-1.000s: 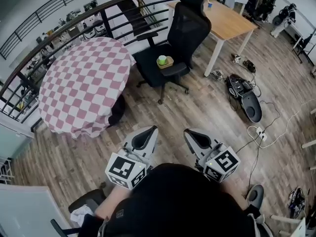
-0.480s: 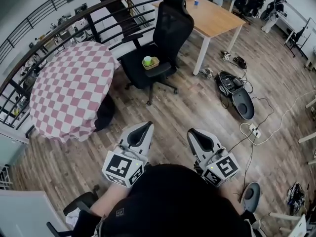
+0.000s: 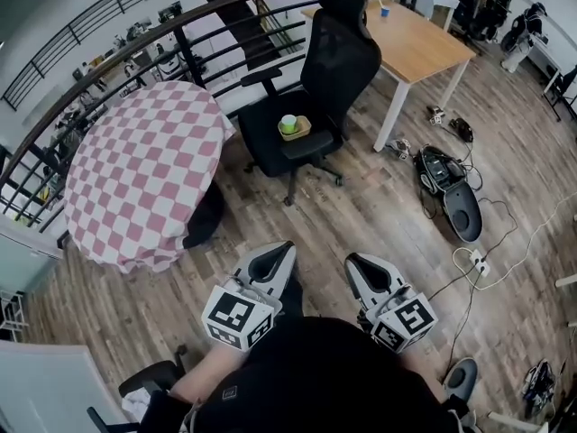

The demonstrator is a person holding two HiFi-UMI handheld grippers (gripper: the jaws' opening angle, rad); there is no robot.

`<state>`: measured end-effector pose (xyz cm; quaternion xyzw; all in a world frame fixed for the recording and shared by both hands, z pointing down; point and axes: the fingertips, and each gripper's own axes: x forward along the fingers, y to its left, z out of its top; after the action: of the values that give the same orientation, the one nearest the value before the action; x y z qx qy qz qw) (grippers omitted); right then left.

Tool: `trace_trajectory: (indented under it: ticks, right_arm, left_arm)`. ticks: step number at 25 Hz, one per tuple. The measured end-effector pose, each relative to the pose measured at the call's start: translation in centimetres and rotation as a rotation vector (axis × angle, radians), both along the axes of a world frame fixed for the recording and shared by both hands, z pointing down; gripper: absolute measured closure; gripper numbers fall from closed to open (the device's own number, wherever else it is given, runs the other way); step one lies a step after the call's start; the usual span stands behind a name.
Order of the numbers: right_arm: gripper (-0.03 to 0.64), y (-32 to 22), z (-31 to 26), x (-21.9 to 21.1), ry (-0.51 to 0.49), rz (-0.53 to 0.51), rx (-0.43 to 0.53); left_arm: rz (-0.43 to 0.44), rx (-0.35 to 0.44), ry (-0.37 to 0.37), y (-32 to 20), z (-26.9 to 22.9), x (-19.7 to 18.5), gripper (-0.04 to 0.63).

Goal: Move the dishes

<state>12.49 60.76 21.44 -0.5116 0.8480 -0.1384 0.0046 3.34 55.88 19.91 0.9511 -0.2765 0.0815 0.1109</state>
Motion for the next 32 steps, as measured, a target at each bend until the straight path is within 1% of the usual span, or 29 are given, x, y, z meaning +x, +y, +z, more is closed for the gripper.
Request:
trace_trajectory:
  ticks: [3,6,8,11,14,17,22,28,32]
  right_arm:
    - [0.592,-3.5,-0.1,0.4,0.002,-0.013,-0.032]
    - [0.592,-6.5,2.6,-1.4,-0.001,-0.020,-0.060]
    - [0.592,-10.0,3.0,-2.3,0.002,-0.022,-0.062]
    - [0.592,-15.7,2.3,-1.3,0.017,-0.021,-0.053]
    - [0.592,-19.6,3.5,-0.4,0.030,-0.048,-0.038]
    - [0.592,-23.1,4.8,-2.0,0.044,-0.099,-0.028]
    - [0.592,-29.6,5.6,-3.5,0.024,-0.143,-0.052]
    - [0.592,-35.8,8.2,-2.3,0.015,-0.193,-0.114]
    - [0.592,-41.6,9.8,0.0,0.020,-0.243,-0.138]
  left_arm:
    - [0.000,-0.012,0.002,-4.3,-0.3,0.9,0.592]
    - [-0.010,-0.027,0.003,-8.0,2.1,-0.8,0.592]
    - [-0.023,-0.039,0.003,-11.3,2.7,-2.1,0.592]
    - [-0.033,-0.038,-0.019,-15.7,2.3,-2.6,0.592]
    - [-0.059,-0.025,-0.027,-18.0,3.6,-2.7,0.592]
    - [-0.069,-0.022,-0.017,-20.1,4.8,-3.5,0.592]
    - [-0.097,-0.060,-0.021,-25.7,5.8,-4.4,0.592]
    - [-0.143,-0.106,-0.037,-32.1,7.6,-3.6,0.592]
    - [-0.184,-0.121,-0.057,-38.1,8.6,-1.3,0.592]
